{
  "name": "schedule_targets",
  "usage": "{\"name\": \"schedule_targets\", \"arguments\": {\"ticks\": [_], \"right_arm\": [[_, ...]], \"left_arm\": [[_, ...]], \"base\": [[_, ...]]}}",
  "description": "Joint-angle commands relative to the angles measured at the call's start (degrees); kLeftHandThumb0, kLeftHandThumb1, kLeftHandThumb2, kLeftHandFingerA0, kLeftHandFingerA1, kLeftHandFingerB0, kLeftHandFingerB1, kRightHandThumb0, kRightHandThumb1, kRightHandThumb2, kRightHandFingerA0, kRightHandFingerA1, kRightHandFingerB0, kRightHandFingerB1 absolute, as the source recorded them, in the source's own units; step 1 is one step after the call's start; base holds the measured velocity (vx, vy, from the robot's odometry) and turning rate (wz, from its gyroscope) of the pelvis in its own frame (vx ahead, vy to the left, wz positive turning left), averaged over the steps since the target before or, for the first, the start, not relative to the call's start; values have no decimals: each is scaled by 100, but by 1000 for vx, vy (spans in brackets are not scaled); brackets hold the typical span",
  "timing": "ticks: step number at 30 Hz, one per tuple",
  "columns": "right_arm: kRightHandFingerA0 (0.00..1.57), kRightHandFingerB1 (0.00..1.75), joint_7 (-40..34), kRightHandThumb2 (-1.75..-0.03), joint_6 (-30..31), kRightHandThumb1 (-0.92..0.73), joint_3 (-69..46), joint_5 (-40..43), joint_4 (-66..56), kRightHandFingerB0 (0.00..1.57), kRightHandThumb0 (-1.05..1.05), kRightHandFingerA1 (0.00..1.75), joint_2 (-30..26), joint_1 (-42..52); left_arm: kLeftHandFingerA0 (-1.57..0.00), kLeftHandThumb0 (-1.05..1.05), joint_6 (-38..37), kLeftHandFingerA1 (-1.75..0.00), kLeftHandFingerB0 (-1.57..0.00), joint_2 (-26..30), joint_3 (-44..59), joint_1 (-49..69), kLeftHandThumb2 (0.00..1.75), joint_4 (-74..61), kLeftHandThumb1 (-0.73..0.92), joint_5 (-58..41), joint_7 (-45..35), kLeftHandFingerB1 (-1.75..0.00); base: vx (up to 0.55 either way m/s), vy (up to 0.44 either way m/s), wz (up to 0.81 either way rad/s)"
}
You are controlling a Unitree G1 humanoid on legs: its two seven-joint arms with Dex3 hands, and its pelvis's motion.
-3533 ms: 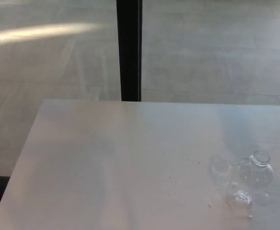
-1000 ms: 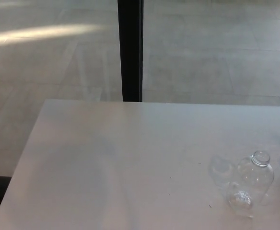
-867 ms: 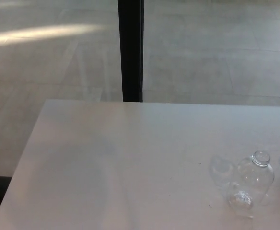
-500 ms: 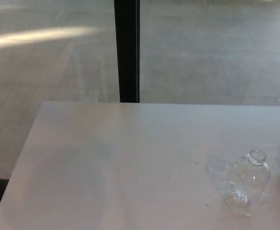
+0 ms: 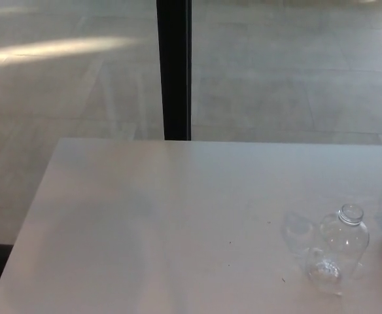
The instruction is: The robot uses its right hand to grab and lift the lid of the spray bottle kept in the middle of the desk and places the lid on the right side of the bottle
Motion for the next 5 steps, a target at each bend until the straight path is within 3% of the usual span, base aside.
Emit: {"name": "schedule_targets", "arguments": {"ticks": [1,5], "right_arm": [[30,76,55,-90,199,-32,192,637,-172,22,-71,84,72,174],[22,83,273,-88,-62,-36,448,748,-27,32,-77,82,26,252]], "left_arm": [[-69,-57,767,-60,-56,75,143,-85,61,200,70,-209,391,-49],[-68,-56,904,-66,-59,87,244,-133,62,193,73,-283,535,-53]], "base": [[0,0,0],[0,0,0]]}}
